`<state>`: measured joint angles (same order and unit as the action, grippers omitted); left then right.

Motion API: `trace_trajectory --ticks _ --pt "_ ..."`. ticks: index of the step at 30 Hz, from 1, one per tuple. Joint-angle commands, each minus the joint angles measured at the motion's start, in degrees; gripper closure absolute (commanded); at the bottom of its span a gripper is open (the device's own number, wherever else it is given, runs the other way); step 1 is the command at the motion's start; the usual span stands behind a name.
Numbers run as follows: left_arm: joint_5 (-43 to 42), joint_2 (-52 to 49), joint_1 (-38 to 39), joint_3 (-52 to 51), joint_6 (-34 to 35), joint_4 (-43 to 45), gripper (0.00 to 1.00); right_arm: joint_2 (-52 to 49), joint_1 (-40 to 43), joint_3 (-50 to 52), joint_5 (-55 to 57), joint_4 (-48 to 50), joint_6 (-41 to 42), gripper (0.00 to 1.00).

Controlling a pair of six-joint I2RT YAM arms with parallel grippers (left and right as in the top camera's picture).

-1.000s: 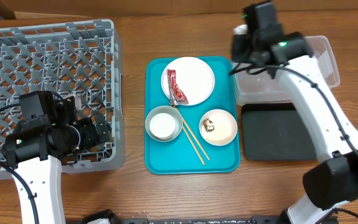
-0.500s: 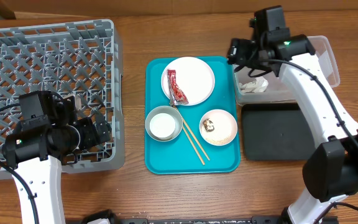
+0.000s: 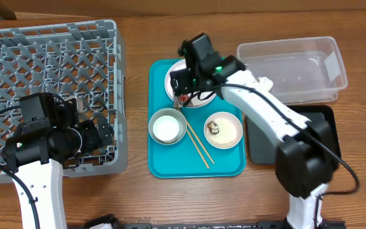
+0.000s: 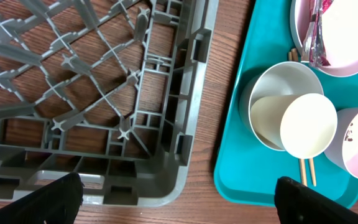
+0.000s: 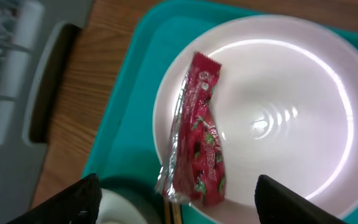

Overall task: Sort waste into correct bins and load items into the dishwasher
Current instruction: 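Grasp the red wrapper on the white plate with the right gripper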

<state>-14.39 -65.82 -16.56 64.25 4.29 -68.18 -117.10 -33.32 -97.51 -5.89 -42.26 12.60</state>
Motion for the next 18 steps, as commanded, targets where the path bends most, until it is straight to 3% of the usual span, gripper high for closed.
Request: trace_trajectory --ticks 1,12,15,18 --pt "-0.26 -0.07 -0.26 1.27 -1.09 -0.17 0.0 -4.52 -0.66 -1.09 1.38 1.55 -0.61 0.27" --pt "-0.22 -0.07 -0.26 1.27 -1.09 0.17 0.0 -11.61 -1.49 -1.09 1.36 2.97 -0.39 0.31" --pt "-0.24 -0.07 -0.26 1.27 -1.09 0.31 0.0 -11.63 -1.49 -1.11 1.38 2.75 -0.42 0.47" --pt "-0.24 -0.07 -0.26 1.27 -1.09 0.28 0.0 -11.37 -1.18 -1.31 1.66 2.34 -0.42 0.72"
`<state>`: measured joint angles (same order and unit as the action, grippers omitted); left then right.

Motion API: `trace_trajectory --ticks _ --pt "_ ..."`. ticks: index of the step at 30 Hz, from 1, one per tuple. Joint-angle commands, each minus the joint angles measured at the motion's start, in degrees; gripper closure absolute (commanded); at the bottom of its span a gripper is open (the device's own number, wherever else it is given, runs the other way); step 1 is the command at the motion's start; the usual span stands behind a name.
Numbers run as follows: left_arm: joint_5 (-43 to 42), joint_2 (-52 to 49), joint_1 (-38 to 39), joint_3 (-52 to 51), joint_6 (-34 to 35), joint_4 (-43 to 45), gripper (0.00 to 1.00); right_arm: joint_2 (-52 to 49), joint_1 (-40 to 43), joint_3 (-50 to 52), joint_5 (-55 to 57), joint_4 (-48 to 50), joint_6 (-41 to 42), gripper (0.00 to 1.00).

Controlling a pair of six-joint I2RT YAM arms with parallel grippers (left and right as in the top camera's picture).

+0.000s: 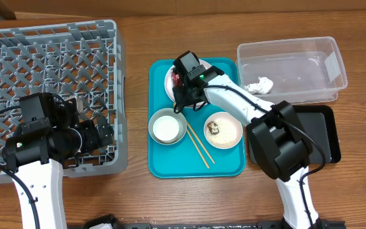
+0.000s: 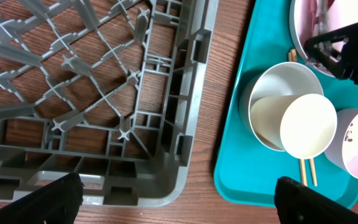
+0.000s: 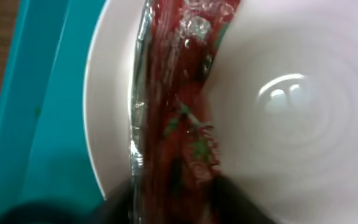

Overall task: Sort waste into correct bins and load items into the dishwasher
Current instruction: 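Grasp the red wrapper on the white plate with the right gripper, then move the red wrapper into the clear bin and open the right gripper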

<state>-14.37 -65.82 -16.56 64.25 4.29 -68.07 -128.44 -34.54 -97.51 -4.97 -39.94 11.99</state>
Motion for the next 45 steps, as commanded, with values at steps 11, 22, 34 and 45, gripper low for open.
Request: trace_trajectory --ticks 11,22,34,45 --pt "-0.26 -0.07 -0.26 1.27 -1.09 0.22 0.0 10.49 5.46 -9.94 8.37 -13.88 5.29 0.96" --pt "-0.24 -0.07 -0.26 1.27 -1.11 0.5 0.0 21.16 20.63 -9.73 8.28 -24.79 17.49 0.96" --pt "-0.28 -0.07 -0.26 1.27 -1.09 0.81 0.0 21.09 26.05 -1.29 6.86 -20.09 16.09 0.74" --pt "-0.28 -0.07 -0.26 1.27 -1.09 0.66 0.0 28.26 26.23 -4.5 6.71 -26.77 9.25 0.54"
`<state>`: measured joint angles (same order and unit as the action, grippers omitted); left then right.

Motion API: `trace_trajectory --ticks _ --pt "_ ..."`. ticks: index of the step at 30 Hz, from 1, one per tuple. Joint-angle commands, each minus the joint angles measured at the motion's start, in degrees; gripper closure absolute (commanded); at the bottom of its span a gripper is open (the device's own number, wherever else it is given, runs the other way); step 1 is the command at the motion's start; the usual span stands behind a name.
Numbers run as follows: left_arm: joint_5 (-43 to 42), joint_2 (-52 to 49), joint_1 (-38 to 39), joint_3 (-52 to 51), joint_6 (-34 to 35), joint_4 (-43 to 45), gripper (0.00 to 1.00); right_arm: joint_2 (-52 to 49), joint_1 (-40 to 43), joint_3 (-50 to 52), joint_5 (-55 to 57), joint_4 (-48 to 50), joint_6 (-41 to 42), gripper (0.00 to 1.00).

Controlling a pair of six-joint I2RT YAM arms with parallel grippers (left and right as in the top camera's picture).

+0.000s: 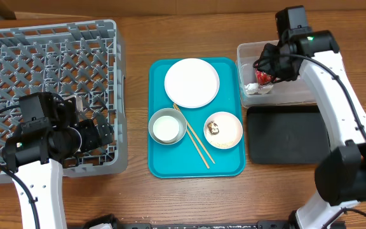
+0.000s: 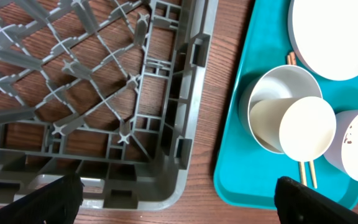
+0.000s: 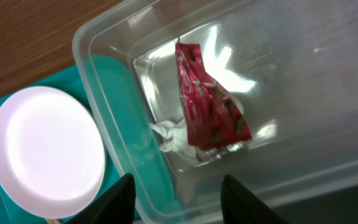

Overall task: Sort waste into correct bins and load items into the dishwasher
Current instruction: 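Move the red wrapper into the clear bin and open the right gripper, then grasp the rim of the pink rice bowl with the right gripper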

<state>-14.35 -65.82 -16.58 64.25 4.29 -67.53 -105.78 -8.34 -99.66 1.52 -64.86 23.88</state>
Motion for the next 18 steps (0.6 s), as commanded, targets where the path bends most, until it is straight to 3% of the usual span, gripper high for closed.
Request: trace_trajectory --ticks 1,6,10,16,18 --pt "-0.28 -0.07 -0.24 1.27 -1.11 0.09 0.0 6.29 0.02 -2.36 -0.39 -3.5 -3.48 0.54" --pt "-0.31 -0.07 -0.24 1.27 -1.09 0.09 0.0 11.41 0.0 0.57 -1.42 -10.8 -4.7 0.57" --pt "-0.31 -0.07 -0.24 1.27 -1.09 0.09 0.0 19.43 0.0 9.35 -4.94 -8.37 -5.22 0.59" --pt "-0.33 -0.07 -0.24 1.27 -1.05 0.31 0.0 30.05 -3.41 27.06 -19.67 3.1 -22.71 0.55" --pt "-0.33 -0.07 -0.24 1.27 -1.05 0.31 0.0 29.77 -6.19 29.94 -20.33 4.55 -23.52 0.54"
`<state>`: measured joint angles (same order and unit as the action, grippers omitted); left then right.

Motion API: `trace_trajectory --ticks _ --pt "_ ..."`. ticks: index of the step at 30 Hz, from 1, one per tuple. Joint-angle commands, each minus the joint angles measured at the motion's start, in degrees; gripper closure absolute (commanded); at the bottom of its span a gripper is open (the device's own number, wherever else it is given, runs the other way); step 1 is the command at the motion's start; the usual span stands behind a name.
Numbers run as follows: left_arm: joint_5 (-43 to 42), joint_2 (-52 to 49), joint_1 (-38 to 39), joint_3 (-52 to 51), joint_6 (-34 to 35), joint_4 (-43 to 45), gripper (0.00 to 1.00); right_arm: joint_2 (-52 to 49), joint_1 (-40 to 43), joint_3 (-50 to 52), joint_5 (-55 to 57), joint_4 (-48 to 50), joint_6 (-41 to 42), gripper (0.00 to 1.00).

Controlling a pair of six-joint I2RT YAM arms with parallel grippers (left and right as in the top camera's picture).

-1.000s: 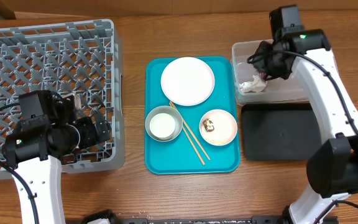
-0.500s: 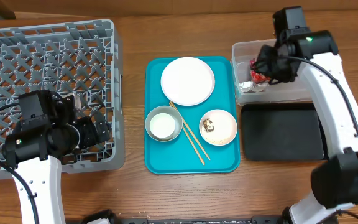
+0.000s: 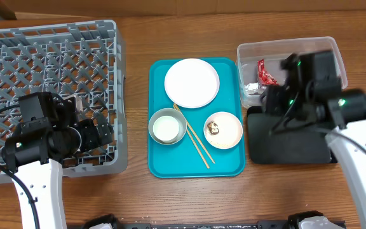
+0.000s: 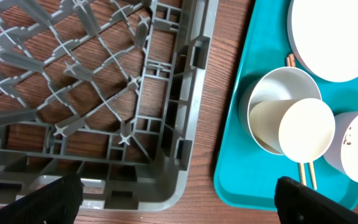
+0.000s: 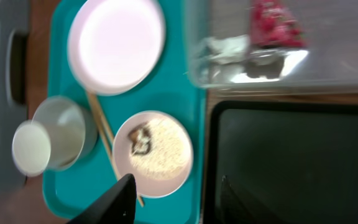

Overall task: Sort waste into correct bins and load items into the dishwasher
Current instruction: 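Grasp the rim of the pink rice bowl with the right gripper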

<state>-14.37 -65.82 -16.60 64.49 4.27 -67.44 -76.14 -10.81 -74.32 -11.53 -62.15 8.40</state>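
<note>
A red wrapper (image 3: 267, 72) lies in the clear bin (image 3: 297, 48) beside a crumpled white tissue (image 3: 254, 87); the right wrist view shows the wrapper (image 5: 272, 23) too. My right gripper (image 5: 176, 199) is open and holds nothing, high over the left edge of the black bin (image 3: 284, 137). On the teal tray (image 3: 164, 159) are a bare white plate (image 3: 192, 83), a bowl with a cup in it (image 3: 167, 126), a small bowl with food scraps (image 3: 223, 130) and chopsticks (image 3: 196, 143). My left gripper (image 4: 176, 199) is open over the corner of the grey dish rack (image 3: 43, 63).
The rack fills the table's left side, with a strip of bare wood (image 4: 204, 124) between it and the tray. The clear bin stands behind the black bin at the right. The table's front edge runs close below the tray.
My right gripper was over the clear bin above the wrapper; now it is nearer the front, over the black bin's left edge. The wrapper stays in the clear bin. The left arm has not moved.
My right gripper first hung open above the red wrapper on the white plate, then was down on it. Later the plate was bare and the wrapper lay in the clear bin under the open gripper. Now the gripper is away from that bin.
</note>
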Motion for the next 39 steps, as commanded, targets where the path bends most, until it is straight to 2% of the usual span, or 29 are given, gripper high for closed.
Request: trace_trajectory --ticks 1,12,19,23,27,35,39 --pt "-0.31 -0.07 -0.22 1.03 -1.05 0.22 0.0 -0.31 -5.22 5.68 -7.21 2.67 -8.24 0.54" --pt "-0.31 -0.07 -0.22 1.03 -1.05 -0.02 0.0 -14.01 -22.75 8.0 -5.68 11.37 -7.34 0.47" --pt "-0.28 -0.07 -0.22 1.03 -1.07 -0.02 0.0 -23.08 -25.99 8.0 0.13 14.29 -0.87 0.47" --pt "-0.28 -0.07 -0.22 1.03 -1.07 -0.02 0.0 -25.79 -25.99 8.0 0.17 16.26 -0.68 0.48" --pt "-0.28 -0.07 -0.22 1.03 -1.07 -0.04 0.0 -27.08 -25.99 8.04 0.13 16.63 -0.68 0.63" --pt "-0.28 -0.07 -0.22 1.03 -1.07 -0.07 0.0 -27.08 -25.99 9.31 3.04 15.67 3.15 0.69" --pt "-0.28 -0.07 -0.22 1.03 -1.07 -0.04 0.0 -27.08 -25.99 10.29 4.02 16.06 3.52 0.83"
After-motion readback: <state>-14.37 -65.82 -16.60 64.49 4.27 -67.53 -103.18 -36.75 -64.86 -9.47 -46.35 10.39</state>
